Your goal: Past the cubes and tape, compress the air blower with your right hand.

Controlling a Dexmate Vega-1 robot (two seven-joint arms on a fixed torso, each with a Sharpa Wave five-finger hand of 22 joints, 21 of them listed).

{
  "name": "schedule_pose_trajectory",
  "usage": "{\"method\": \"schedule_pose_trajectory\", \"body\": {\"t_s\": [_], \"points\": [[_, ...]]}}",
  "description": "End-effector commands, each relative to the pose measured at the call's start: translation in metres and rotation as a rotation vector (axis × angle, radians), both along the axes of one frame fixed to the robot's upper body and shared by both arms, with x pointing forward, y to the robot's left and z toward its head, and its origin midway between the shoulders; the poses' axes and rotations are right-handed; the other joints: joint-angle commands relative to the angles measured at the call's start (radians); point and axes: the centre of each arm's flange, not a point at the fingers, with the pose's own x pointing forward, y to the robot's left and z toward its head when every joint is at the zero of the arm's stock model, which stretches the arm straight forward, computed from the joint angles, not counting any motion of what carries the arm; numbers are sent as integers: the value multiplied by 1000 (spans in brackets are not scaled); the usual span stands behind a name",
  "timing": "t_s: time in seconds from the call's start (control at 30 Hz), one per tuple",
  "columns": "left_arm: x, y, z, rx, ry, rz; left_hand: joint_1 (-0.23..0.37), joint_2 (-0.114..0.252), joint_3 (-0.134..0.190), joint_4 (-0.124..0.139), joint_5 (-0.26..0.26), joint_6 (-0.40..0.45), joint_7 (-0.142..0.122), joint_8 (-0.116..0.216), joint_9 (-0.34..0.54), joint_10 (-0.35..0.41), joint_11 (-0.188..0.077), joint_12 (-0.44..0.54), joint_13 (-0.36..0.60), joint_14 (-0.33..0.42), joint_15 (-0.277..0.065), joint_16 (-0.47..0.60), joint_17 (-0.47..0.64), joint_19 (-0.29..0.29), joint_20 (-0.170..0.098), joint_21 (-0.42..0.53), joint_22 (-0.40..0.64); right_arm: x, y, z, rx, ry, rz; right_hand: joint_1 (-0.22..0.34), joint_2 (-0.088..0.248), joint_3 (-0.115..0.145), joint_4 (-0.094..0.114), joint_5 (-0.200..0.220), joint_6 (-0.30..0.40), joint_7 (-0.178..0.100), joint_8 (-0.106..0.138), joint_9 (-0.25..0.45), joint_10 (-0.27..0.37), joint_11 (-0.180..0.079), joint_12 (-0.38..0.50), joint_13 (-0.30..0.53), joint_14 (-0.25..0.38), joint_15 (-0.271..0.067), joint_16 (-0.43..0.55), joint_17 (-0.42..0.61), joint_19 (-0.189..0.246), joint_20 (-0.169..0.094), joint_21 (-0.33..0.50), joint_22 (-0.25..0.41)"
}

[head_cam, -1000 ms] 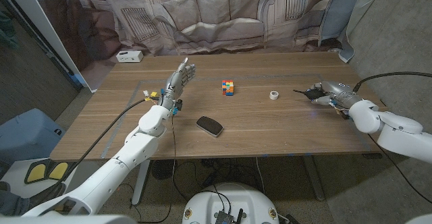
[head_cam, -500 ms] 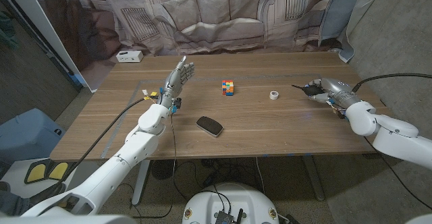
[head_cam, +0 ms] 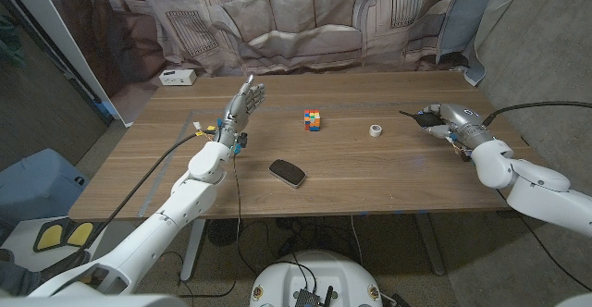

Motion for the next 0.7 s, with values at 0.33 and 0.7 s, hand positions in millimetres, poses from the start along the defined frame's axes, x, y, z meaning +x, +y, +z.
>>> {"method": "schedule_pose_trajectory", "body": {"t_s": [0.33,0.7], "points": [[-2,-4,-1,14,8,4,2,7,5,-6,-1,4,-3,-3,5,5,2,-2,1,7,-1,-2,2,5,0,-4,4,-22,0,19,7,-66,13,8,18,1,0,-1,11,0,-7,2,15,2,-6,2,14,-127,-8,3,11,-27,1,5],[-2,-7,-1,15,8,1,2,7,4,-7,-1,4,-2,-3,5,5,0,-2,1,7,0,-2,2,5,0,-4,4,-31,-4,31,1,-99,26,12,23,1,-2,-2,13,2,-10,2,18,1,-9,2,19,-127,-8,4,16,-28,2,5]]}}
